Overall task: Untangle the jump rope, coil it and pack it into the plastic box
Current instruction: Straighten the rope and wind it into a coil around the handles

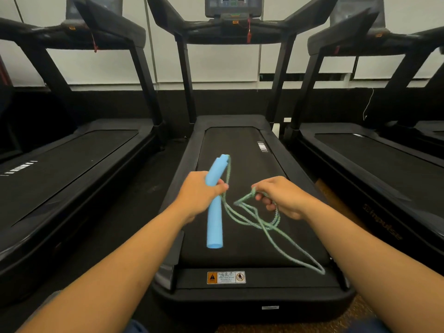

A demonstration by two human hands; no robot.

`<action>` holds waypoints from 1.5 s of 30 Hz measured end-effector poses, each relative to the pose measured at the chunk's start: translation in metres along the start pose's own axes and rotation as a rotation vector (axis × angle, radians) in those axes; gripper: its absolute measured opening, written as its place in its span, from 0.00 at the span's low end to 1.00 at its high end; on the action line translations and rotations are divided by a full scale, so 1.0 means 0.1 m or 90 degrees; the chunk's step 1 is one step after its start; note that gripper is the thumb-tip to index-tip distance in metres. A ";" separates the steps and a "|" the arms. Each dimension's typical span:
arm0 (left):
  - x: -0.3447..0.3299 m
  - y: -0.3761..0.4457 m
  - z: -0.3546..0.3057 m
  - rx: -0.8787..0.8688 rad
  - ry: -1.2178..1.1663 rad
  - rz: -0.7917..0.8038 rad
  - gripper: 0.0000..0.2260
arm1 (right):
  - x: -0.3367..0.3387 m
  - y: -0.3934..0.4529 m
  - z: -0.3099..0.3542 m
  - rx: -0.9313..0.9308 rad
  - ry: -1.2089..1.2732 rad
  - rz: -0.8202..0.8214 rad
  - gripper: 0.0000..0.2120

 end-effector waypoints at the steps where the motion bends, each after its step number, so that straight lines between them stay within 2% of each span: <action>1: -0.11 -0.03 -0.04 -0.022 0.014 0.019 0.05 | -0.07 -0.01 0.03 0.001 0.025 0.013 0.08; 4: -0.31 -0.07 -0.10 -0.062 0.051 0.058 0.05 | -0.17 -0.02 0.08 0.007 0.092 0.042 0.11; 9: -0.36 -0.07 -0.08 -0.068 0.056 0.035 0.12 | -0.24 -0.02 0.13 0.024 0.160 0.079 0.11; 13: -0.37 -0.09 -0.12 -0.075 0.038 0.029 0.14 | -0.20 -0.01 0.15 0.030 0.179 0.076 0.11; 19: -0.36 -0.09 -0.12 -0.071 0.057 0.014 0.12 | -0.19 0.00 0.13 0.051 0.134 0.060 0.07; 22: -0.35 -0.09 -0.16 -0.072 0.072 0.006 0.07 | -0.17 -0.01 0.18 0.074 0.100 0.058 0.07; 25: -0.37 -0.08 -0.10 -0.021 0.019 0.031 0.06 | -0.17 -0.04 0.24 0.095 0.056 0.088 0.08; 28: -0.40 -0.06 -0.05 0.006 -0.041 0.070 0.04 | -0.20 -0.07 0.23 0.073 0.103 0.115 0.10; 35: -0.33 -0.12 -0.20 -0.075 -0.032 0.065 0.02 | -0.20 -0.08 0.27 0.095 0.095 0.155 0.10; 41: -0.31 -0.12 -0.26 -0.114 -0.007 0.042 0.01 | -0.09 -0.04 0.35 0.141 0.085 0.076 0.08; 45: -0.29 -0.14 -0.26 -0.130 -0.037 0.073 0.01 | -0.19 -0.08 0.36 0.111 0.135 0.129 0.12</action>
Point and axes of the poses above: each hand's wrist, its own y-axis towards the middle knuckle, its own x-axis out of the back of the hand, z = x × y, the point moved 10 cm from there along y, towards the middle knuckle, and after that the axes turned 13 degrees about x, right-handed, at the moved point
